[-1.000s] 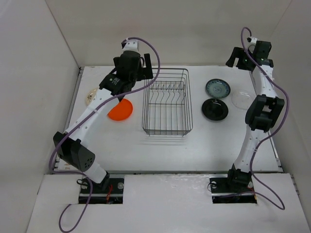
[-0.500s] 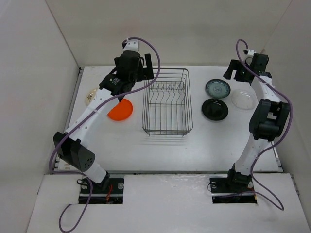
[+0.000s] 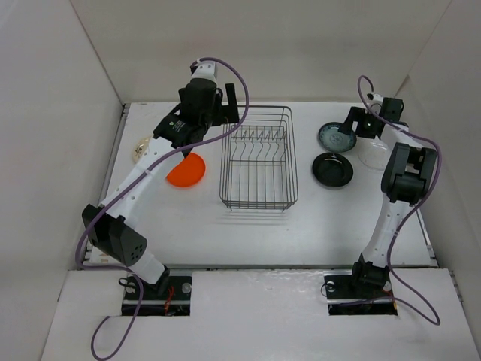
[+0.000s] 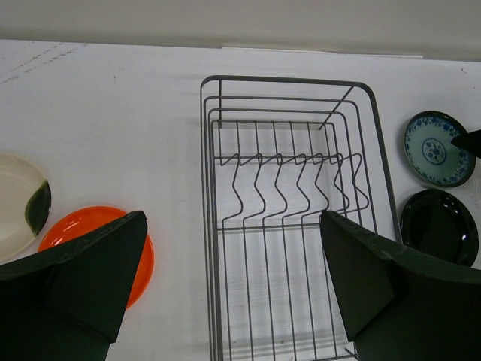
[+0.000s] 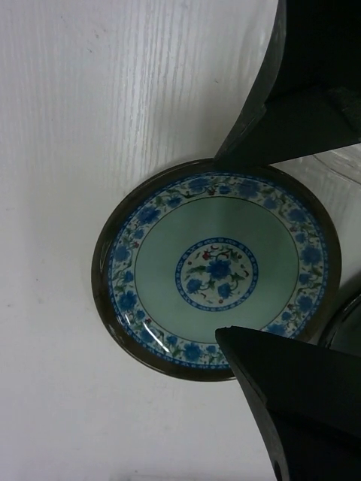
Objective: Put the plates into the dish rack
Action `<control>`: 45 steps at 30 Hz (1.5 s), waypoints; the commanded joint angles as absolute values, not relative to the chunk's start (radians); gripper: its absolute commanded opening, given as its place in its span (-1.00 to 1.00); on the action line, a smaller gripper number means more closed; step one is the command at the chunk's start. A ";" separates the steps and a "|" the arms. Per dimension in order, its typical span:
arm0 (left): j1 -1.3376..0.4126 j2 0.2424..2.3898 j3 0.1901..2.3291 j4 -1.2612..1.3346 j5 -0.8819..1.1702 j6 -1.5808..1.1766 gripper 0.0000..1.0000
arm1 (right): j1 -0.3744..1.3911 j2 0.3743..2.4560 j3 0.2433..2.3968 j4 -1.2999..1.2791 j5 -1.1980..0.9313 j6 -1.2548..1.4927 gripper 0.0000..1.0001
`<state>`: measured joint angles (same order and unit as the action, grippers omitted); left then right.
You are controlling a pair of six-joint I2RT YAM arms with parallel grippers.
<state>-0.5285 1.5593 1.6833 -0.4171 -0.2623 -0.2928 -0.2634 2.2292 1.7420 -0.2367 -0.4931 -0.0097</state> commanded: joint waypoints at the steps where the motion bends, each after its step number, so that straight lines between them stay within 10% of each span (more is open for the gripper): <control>1: -0.526 1.503 1.687 -0.374 -0.250 -0.282 1.00 | -0.276 2.233 1.821 -0.192 -0.555 -0.017 0.77; 32: -0.526 1.513 1.687 -0.374 -0.229 -0.282 1.00 | -0.285 2.433 2.114 -0.492 -0.508 0.023 0.77; 45: -0.526 1.513 1.687 -0.374 -0.219 -0.282 1.00 | -0.285 2.471 2.148 -0.534 -0.518 0.023 0.24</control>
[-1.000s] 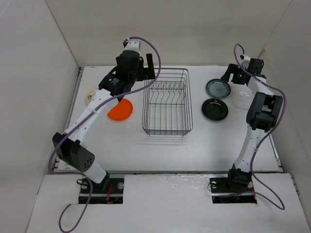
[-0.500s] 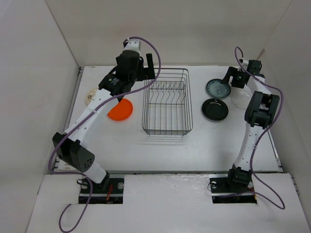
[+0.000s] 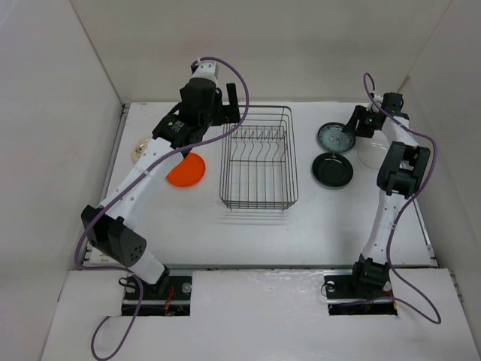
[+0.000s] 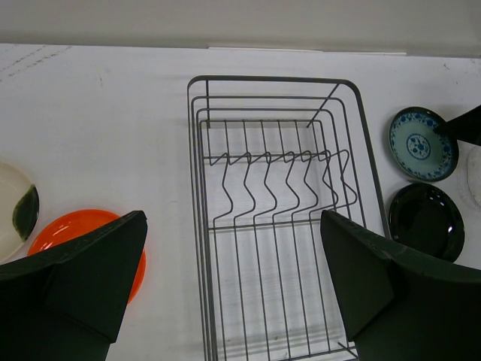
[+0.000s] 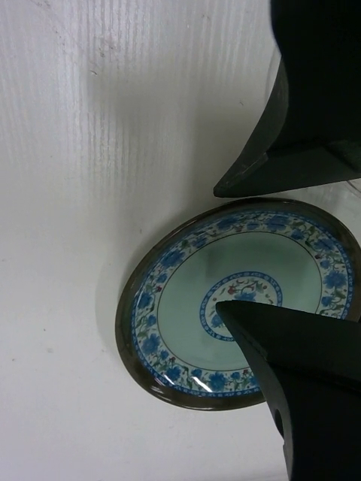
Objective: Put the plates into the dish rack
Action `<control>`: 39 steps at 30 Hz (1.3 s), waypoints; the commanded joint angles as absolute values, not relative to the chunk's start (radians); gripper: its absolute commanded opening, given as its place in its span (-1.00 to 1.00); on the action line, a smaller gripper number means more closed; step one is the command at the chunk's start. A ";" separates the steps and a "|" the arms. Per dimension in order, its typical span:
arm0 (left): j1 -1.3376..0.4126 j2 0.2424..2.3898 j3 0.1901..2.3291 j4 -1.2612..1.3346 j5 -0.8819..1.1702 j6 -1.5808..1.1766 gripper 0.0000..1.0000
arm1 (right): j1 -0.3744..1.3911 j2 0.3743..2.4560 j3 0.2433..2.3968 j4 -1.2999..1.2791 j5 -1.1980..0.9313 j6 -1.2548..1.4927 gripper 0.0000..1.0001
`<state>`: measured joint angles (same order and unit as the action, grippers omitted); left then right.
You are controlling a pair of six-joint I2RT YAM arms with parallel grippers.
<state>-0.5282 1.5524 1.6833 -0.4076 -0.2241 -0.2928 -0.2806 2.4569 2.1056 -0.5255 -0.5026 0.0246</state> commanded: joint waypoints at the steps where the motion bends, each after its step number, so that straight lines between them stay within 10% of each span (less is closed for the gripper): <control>1: -0.526 1.513 1.687 -0.374 -0.219 -0.282 1.00 | -0.285 2.471 2.148 -0.543 -0.518 0.023 0.24; 26: -0.526 1.522 1.687 -0.374 -0.210 -0.282 1.00 | -0.285 2.519 2.230 -0.644 -0.453 0.000 -0.35; 39: -0.526 1.531 1.687 -0.374 -0.219 -0.282 1.00 | -0.285 2.537 2.252 -0.684 -0.491 -0.009 -1.00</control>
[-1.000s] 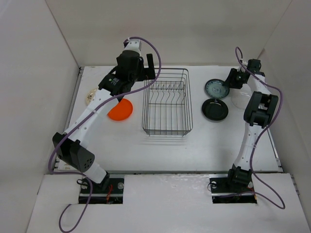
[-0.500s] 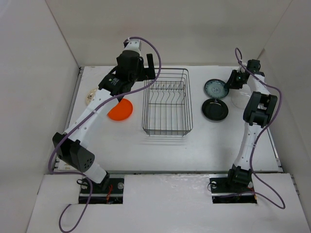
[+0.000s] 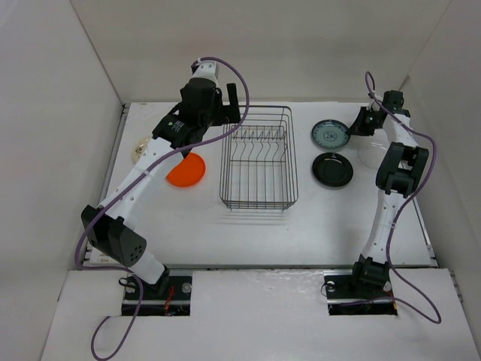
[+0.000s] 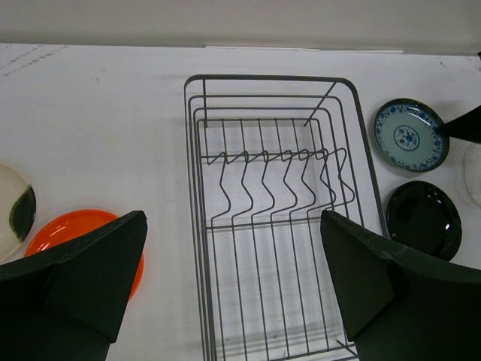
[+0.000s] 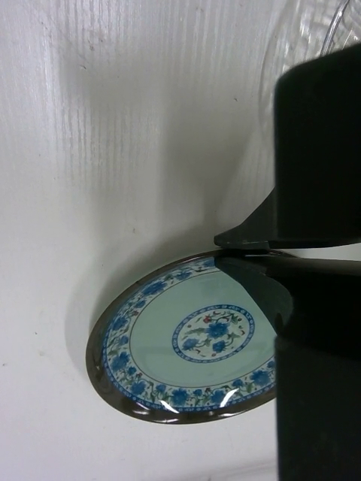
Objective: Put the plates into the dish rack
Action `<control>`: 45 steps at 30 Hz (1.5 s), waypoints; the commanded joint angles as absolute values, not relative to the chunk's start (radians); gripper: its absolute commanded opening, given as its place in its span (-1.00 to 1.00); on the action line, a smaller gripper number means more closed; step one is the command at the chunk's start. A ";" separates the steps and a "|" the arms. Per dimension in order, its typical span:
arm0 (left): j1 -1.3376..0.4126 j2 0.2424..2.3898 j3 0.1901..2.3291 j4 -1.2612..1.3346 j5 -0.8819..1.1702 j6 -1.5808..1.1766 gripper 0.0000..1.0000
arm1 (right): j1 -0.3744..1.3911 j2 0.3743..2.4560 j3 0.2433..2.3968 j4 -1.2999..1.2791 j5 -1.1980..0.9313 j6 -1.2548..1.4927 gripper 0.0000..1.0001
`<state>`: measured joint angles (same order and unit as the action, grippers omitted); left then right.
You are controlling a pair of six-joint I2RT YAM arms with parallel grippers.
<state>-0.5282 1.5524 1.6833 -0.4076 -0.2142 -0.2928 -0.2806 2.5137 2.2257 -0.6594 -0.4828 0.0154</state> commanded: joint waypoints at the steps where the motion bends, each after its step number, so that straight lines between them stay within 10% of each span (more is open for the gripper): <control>1: -0.526 1.531 1.687 -0.374 -0.219 -0.282 1.00 | -0.285 2.528 2.252 -0.684 -0.515 0.011 -1.00; 11: -0.526 1.522 1.698 -0.394 -0.350 -0.313 1.00 | -0.224 2.190 1.996 -0.444 -0.503 0.202 -1.00; 26: -0.305 1.586 1.773 -0.468 -0.376 -0.385 1.00 | 0.017 1.674 1.671 -0.411 0.216 0.308 -1.00; 45: -0.262 1.583 1.764 -0.459 -0.336 -0.376 1.00 | 0.515 1.839 2.005 -0.864 0.966 0.408 -1.00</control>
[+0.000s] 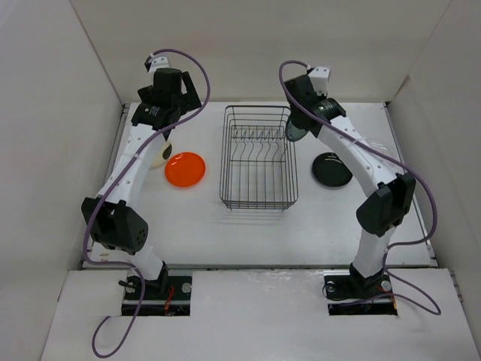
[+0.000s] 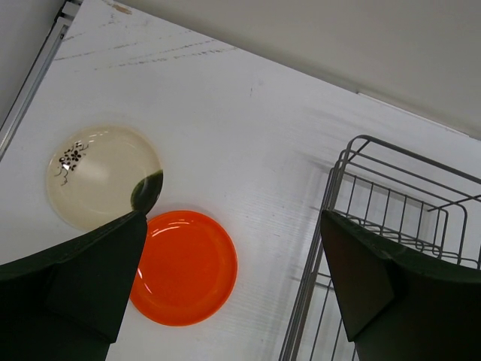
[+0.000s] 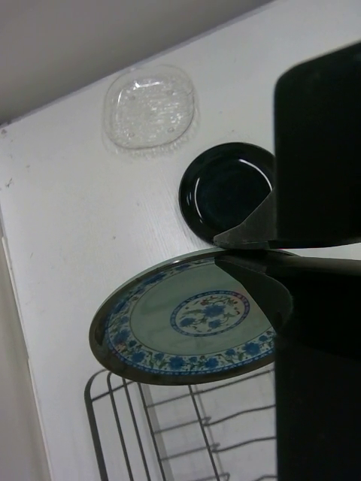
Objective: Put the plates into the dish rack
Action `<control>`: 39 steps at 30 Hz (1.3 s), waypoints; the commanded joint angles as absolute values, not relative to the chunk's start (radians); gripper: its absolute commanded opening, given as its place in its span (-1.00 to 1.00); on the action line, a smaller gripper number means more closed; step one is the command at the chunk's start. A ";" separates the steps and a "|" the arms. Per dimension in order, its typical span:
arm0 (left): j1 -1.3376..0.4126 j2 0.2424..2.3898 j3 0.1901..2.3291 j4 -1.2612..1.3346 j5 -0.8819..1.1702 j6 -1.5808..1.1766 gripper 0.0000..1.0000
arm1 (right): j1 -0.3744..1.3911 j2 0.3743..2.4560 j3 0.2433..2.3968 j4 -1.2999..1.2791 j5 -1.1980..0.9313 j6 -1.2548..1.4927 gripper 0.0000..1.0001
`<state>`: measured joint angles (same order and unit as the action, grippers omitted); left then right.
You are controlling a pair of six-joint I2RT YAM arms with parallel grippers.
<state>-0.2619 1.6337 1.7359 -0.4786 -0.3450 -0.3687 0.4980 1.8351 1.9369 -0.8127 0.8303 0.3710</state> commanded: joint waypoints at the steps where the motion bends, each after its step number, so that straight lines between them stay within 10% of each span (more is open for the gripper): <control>1: -0.262 1.583 1.764 -0.459 -0.336 -0.376 1.00 | 0.515 1.870 2.032 -0.888 0.980 0.408 -1.00; 39: -0.262 1.546 1.773 -0.468 -0.298 -0.385 1.00 | 0.586 2.134 2.137 -0.951 0.999 0.380 -1.00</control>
